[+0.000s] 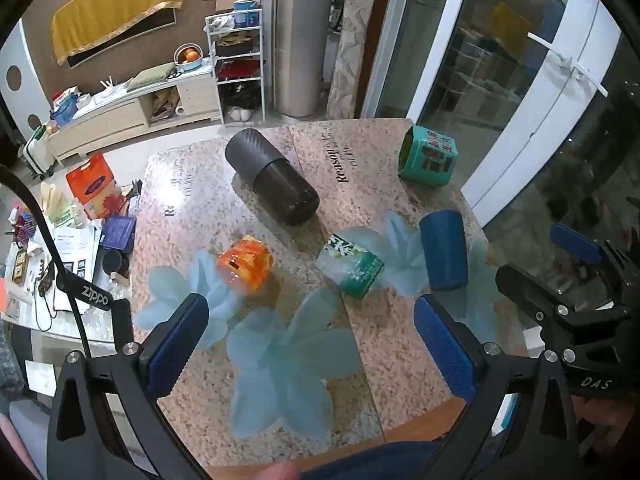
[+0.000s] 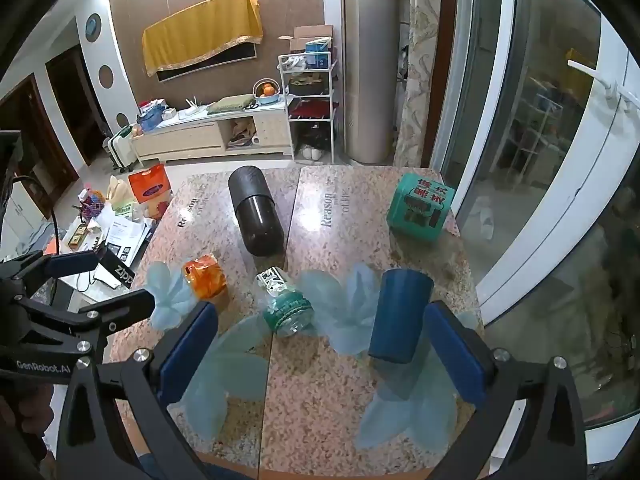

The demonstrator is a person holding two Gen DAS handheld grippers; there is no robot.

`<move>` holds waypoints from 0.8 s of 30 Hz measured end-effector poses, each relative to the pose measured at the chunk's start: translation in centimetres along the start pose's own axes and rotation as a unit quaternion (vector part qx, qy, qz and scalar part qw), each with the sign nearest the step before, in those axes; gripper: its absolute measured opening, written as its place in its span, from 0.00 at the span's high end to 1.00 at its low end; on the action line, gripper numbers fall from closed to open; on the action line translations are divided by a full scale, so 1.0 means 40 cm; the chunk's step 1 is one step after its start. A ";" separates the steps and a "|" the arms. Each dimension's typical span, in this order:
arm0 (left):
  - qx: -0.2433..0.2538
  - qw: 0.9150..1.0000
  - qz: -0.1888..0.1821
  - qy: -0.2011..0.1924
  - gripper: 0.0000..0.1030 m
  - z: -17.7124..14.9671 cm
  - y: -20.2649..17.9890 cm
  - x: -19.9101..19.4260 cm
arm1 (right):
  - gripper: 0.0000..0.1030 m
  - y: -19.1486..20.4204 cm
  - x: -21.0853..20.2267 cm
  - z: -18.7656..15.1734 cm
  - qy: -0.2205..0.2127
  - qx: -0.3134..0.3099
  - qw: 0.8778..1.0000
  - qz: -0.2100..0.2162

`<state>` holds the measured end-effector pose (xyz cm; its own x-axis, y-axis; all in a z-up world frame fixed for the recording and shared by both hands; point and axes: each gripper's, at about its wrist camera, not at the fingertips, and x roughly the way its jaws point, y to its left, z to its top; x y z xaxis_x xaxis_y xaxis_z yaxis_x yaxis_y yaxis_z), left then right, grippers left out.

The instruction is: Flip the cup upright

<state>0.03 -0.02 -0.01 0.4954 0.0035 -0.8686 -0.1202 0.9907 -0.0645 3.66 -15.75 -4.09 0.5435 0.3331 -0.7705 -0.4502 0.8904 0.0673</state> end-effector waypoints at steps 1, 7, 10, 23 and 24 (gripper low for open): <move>0.001 1.000 0.000 0.003 0.00 0.001 -0.001 0.001 | 0.00 0.003 0.000 0.001 0.000 0.001 1.000 0.001; -0.003 1.000 0.002 0.007 0.00 0.007 0.006 0.011 | 0.00 0.005 0.005 0.006 0.003 -0.005 1.000 0.013; -0.004 1.000 0.002 0.006 0.00 0.012 0.007 0.019 | 0.00 0.004 0.012 0.007 0.007 -0.004 1.000 0.010; -0.004 1.000 0.002 0.004 0.00 0.014 0.018 0.028 | 0.00 0.017 0.017 0.015 0.013 -0.003 1.000 0.006; -0.004 1.000 0.002 0.004 0.00 0.015 0.018 0.027 | 0.00 0.018 0.017 0.015 0.013 -0.003 1.000 0.005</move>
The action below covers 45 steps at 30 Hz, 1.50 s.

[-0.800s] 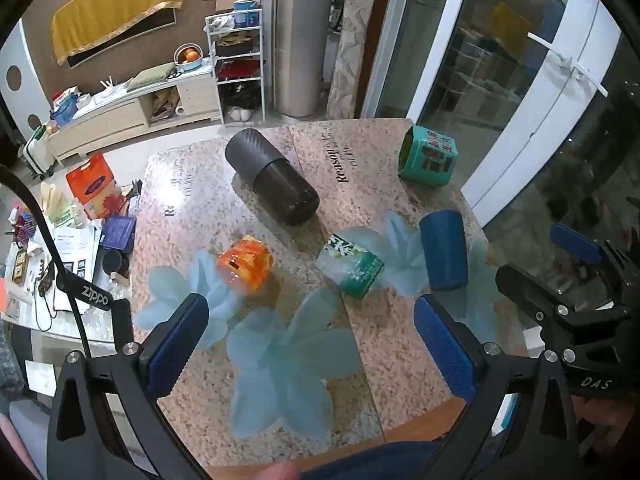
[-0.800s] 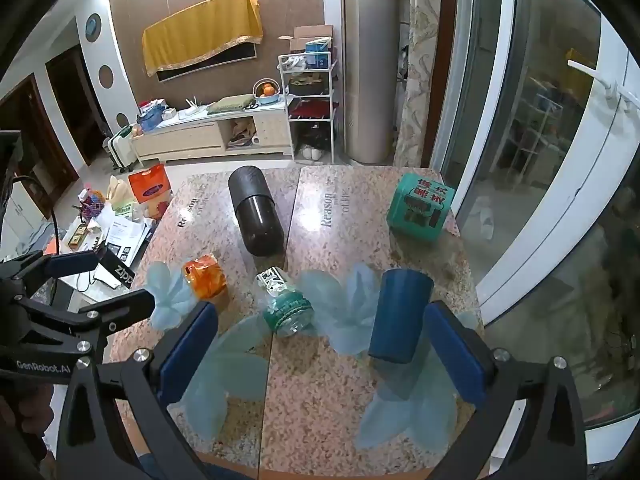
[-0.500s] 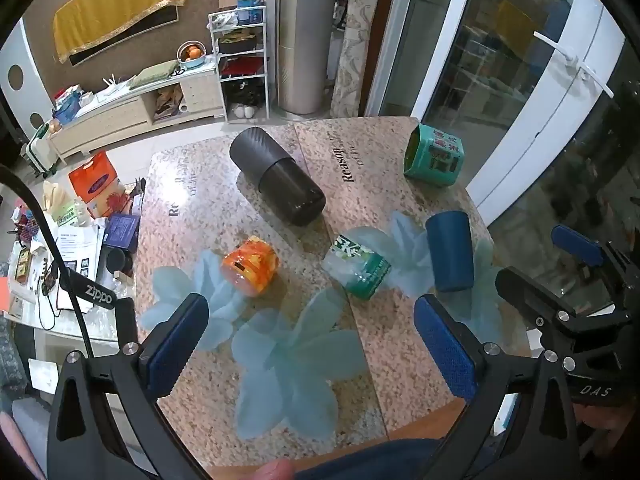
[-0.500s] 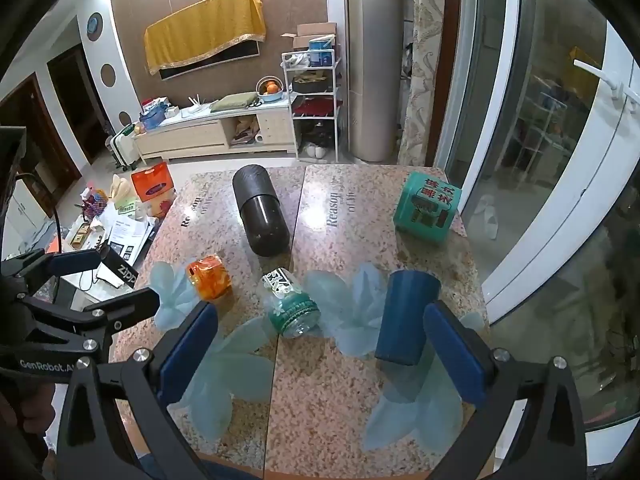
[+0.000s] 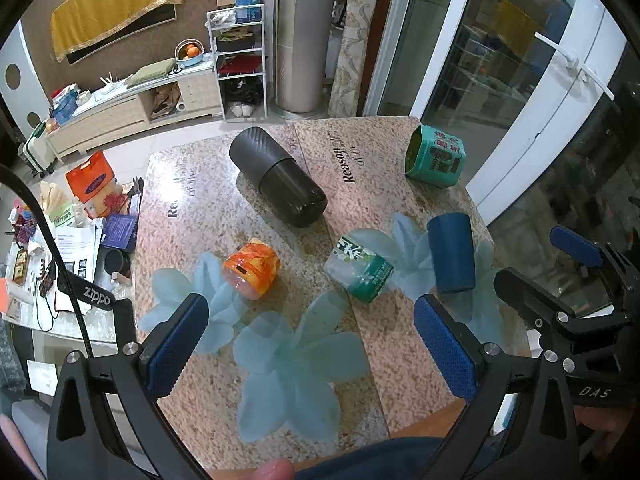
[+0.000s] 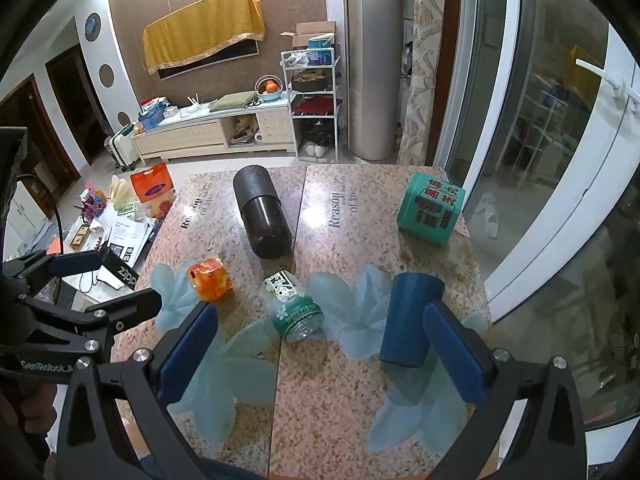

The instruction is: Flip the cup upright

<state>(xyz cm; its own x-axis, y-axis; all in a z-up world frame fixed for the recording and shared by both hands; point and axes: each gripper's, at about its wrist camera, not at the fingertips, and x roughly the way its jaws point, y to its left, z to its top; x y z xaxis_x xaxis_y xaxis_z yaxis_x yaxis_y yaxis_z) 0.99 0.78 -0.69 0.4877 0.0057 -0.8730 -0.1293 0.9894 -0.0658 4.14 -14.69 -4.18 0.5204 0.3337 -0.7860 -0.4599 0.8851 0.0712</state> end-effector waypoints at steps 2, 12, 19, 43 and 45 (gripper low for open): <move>0.001 1.000 -0.001 0.000 0.00 0.000 0.002 0.004 | 0.00 0.005 0.002 0.001 0.001 0.000 1.000 -0.001; 0.004 1.000 -0.005 -0.002 0.00 -0.002 -0.003 0.003 | 0.00 0.010 0.003 -0.004 0.000 0.002 1.000 -0.004; 0.004 1.000 -0.011 0.001 0.00 -0.007 -0.008 0.003 | 0.00 0.006 -0.004 -0.007 -0.001 0.005 1.000 -0.004; 0.010 0.997 -0.052 0.056 0.00 -0.015 -0.001 0.077 | 0.00 -0.062 0.027 -0.011 0.061 0.052 0.996 -0.032; 0.016 0.996 -0.057 0.064 0.00 -0.015 0.001 0.090 | 0.00 -0.064 0.032 -0.009 0.071 0.054 0.995 -0.043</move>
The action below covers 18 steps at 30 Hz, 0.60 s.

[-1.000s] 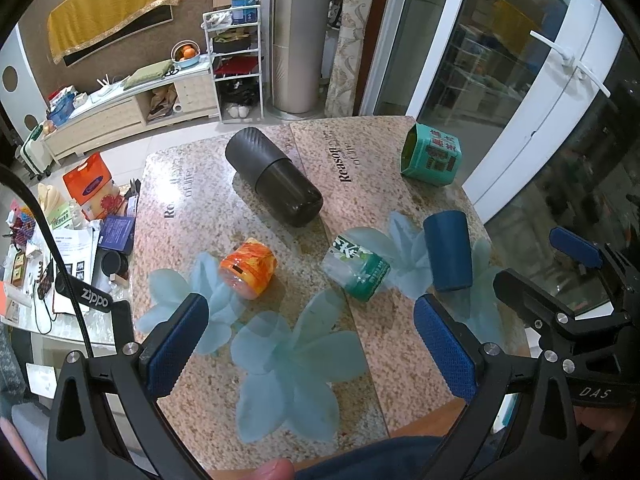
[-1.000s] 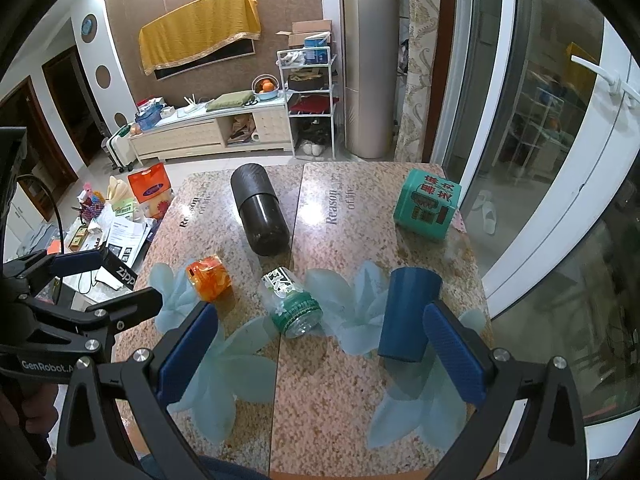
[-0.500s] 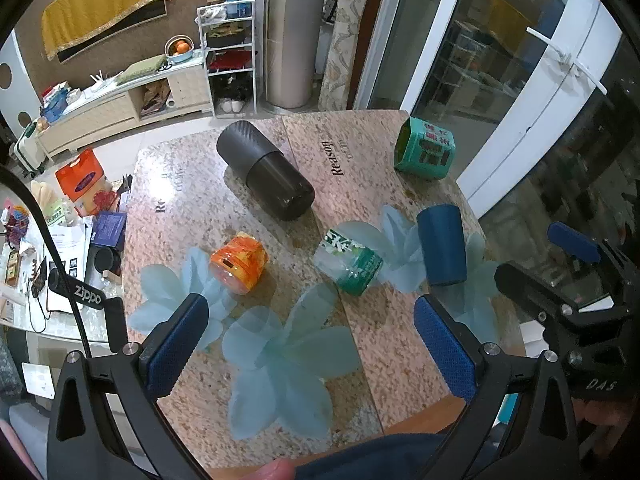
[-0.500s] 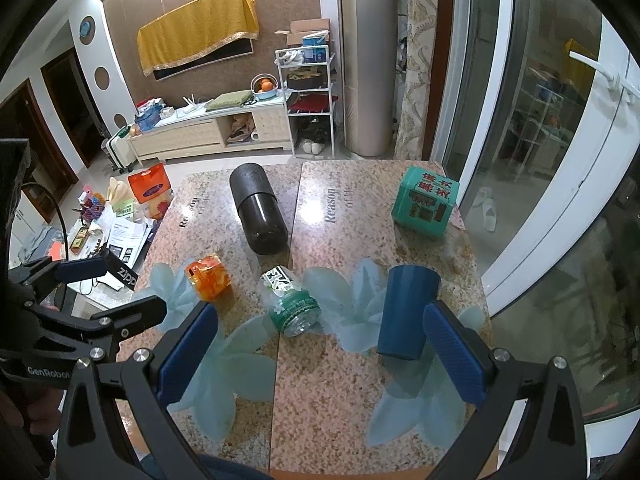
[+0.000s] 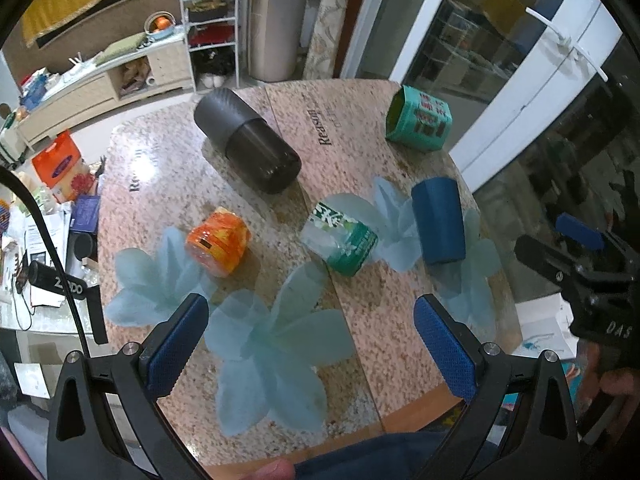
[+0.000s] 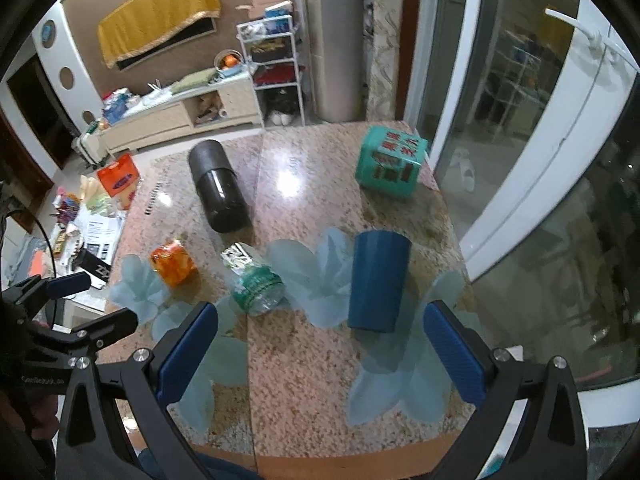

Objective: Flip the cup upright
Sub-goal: 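Move the right tool to the upside-down blue cup and grasp it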

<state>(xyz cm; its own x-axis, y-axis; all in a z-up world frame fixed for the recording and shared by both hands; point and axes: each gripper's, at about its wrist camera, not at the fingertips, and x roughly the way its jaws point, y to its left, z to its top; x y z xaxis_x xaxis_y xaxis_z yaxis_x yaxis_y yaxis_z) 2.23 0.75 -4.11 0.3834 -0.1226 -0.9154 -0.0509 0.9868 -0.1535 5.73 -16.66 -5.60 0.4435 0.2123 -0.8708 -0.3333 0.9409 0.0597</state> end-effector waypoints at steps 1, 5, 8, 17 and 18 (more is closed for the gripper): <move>0.002 1.000 -0.001 0.005 0.00 0.002 0.003 0.007 | 0.00 0.000 0.002 0.002 0.006 0.000 1.000 -0.005; 0.011 0.999 -0.016 0.028 0.00 0.008 0.008 0.031 | 0.00 -0.017 0.019 0.010 0.036 0.015 0.999 -0.009; 0.023 0.999 -0.016 0.037 0.00 0.010 0.005 0.047 | 0.00 -0.033 0.044 0.011 0.055 0.018 0.998 -0.018; 0.000 0.998 -0.005 0.059 0.00 0.035 -0.016 0.132 | 0.00 -0.103 0.197 0.032 0.116 0.034 0.993 0.009; -0.004 0.998 -0.005 0.062 0.00 0.038 -0.020 0.144 | 0.00 -0.108 0.212 0.037 0.122 0.033 0.992 0.014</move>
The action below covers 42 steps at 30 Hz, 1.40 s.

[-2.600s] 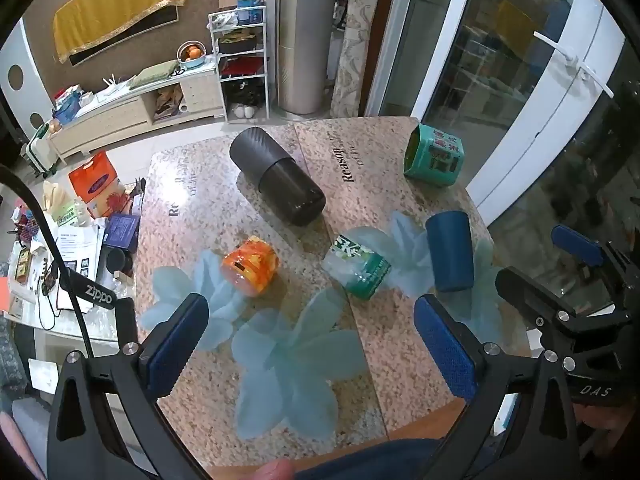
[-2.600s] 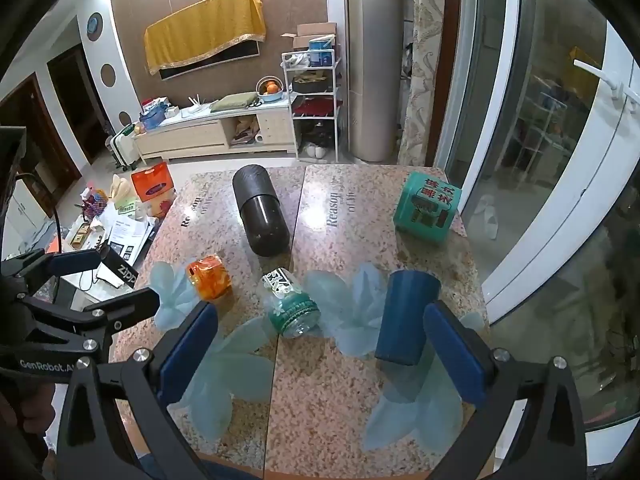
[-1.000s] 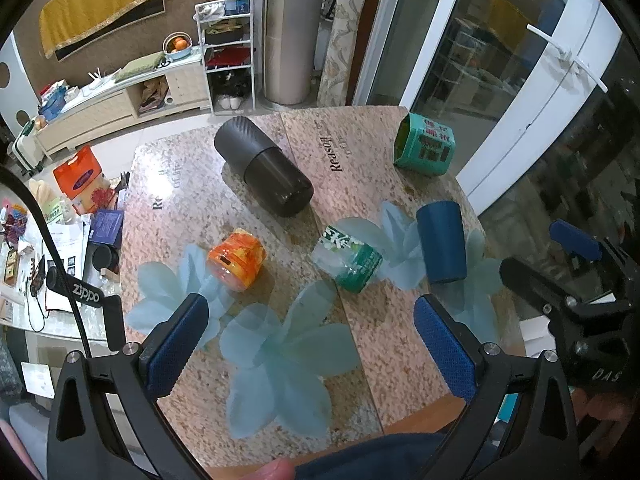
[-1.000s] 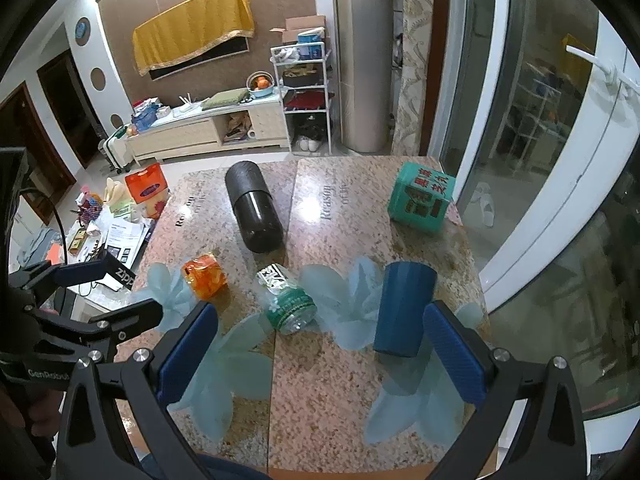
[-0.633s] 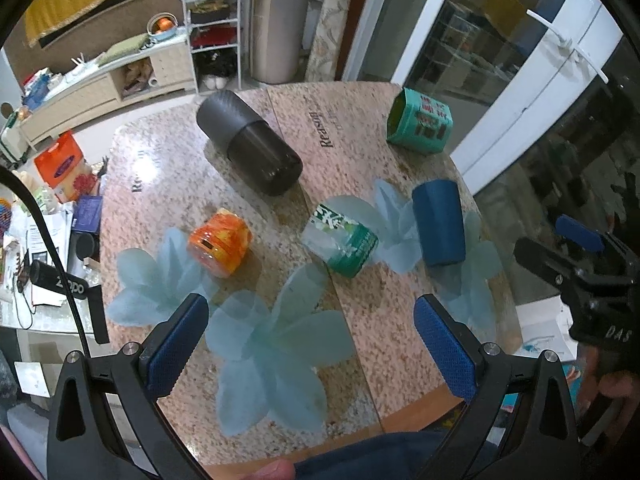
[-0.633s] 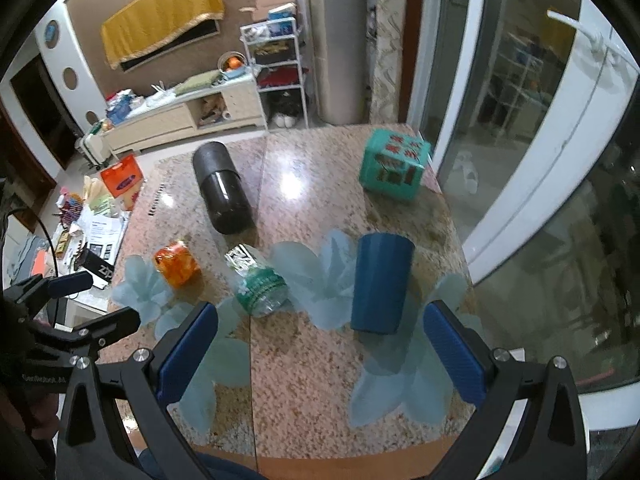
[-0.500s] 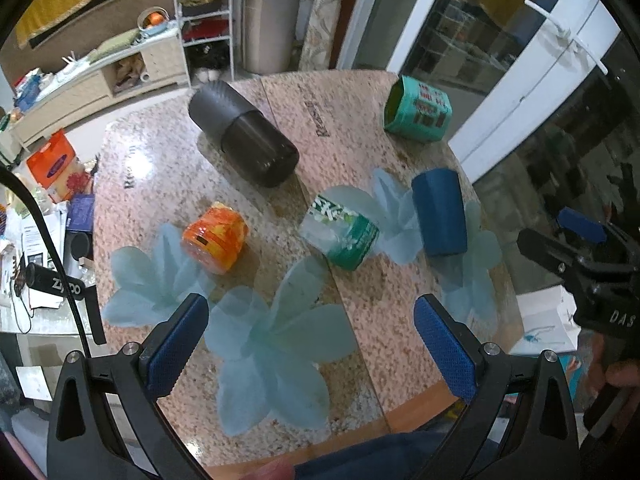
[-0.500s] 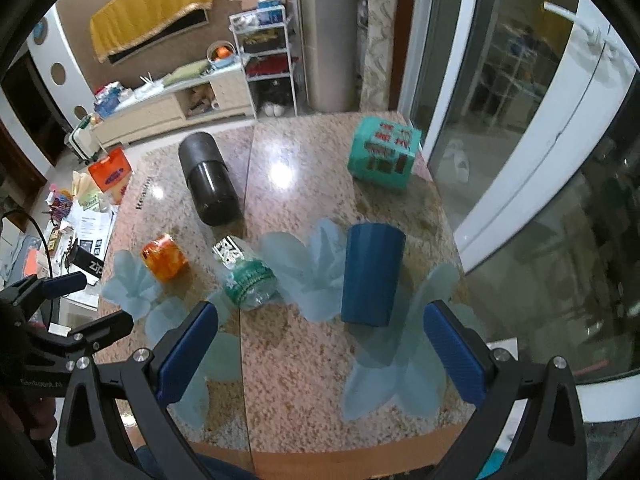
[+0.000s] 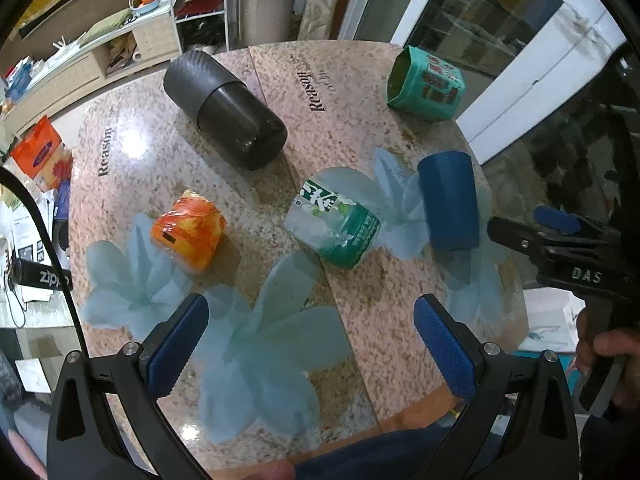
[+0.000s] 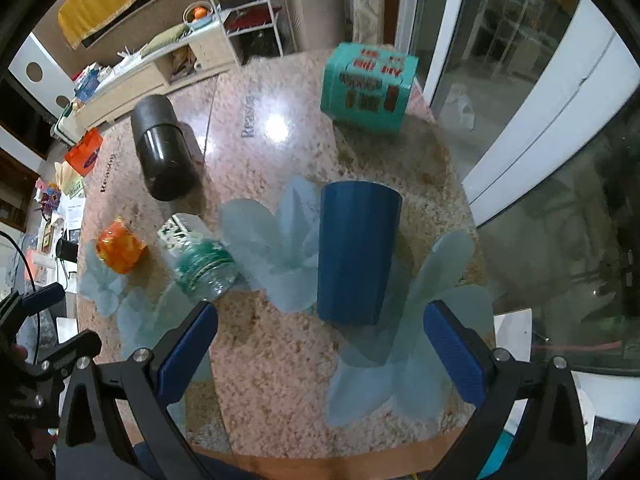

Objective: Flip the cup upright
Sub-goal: 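Move the right tool to the upside-down blue cup and grasp it, then lift the blue cup with the right tool and carry it toward the left tool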

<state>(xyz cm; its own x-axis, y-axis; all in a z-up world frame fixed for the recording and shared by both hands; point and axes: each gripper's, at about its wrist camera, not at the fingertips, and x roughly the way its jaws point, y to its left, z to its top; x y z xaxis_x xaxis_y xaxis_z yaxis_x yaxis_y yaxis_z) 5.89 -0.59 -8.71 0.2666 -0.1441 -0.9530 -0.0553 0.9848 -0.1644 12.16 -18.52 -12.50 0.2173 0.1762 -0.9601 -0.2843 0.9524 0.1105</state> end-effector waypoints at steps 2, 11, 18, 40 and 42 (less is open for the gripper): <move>-0.006 1.000 0.001 0.006 0.00 0.007 -0.004 0.020 | 0.00 -0.010 0.028 0.019 0.011 -0.003 1.000 0.011; -0.035 0.998 0.019 0.038 0.00 0.037 -0.022 0.112 | 0.00 -0.038 0.149 0.058 0.064 -0.008 0.998 0.018; -0.036 0.997 0.027 0.058 0.00 0.043 -0.035 0.165 | 0.00 -0.069 0.225 0.061 0.095 -0.003 0.995 0.015; -0.020 0.996 0.038 0.074 0.00 0.014 -0.031 0.190 | 0.40 -0.097 0.208 -0.002 0.116 0.007 0.992 0.039; -0.018 0.997 0.040 0.069 0.00 0.003 -0.023 0.179 | 0.40 -0.070 0.187 -0.004 0.109 0.010 0.993 0.042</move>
<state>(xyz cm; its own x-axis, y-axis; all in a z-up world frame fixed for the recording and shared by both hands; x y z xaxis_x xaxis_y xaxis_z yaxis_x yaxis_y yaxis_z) 7.98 -2.53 -15.34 0.1262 -0.0799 -0.9888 -0.1060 0.9900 -0.0935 14.42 -19.91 -20.03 -0.0135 0.1988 -0.9800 -0.2746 0.9416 0.1948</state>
